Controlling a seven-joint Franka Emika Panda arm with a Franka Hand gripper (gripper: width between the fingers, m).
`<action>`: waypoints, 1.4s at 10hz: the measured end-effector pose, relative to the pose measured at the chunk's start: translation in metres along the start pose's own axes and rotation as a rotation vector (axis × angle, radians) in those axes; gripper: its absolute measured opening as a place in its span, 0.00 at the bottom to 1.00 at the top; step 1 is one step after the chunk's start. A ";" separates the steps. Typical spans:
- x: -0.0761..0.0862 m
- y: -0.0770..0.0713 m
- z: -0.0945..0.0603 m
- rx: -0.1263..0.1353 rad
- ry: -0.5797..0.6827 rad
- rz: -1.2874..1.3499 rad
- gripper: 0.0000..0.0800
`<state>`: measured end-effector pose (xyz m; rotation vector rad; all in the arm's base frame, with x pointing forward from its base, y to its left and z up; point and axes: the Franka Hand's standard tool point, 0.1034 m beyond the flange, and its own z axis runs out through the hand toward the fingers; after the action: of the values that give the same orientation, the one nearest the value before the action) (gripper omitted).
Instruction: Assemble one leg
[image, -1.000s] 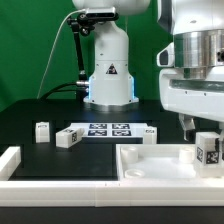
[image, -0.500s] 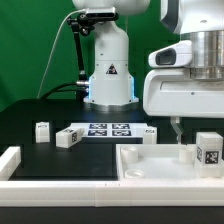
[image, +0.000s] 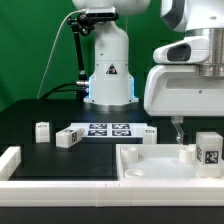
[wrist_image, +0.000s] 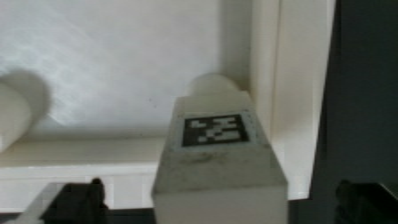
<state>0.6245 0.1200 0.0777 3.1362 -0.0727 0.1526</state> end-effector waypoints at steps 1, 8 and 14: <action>0.000 0.000 0.000 0.000 0.000 0.000 0.69; -0.001 0.004 0.000 0.043 0.016 0.576 0.36; -0.003 0.003 0.001 0.069 -0.008 1.341 0.37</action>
Offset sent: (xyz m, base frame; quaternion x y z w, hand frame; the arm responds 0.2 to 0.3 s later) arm 0.0000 0.0000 0.0000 0.0000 0.0000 0.0000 1.0000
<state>0.6212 0.1168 0.0764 2.5115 -2.0835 0.1162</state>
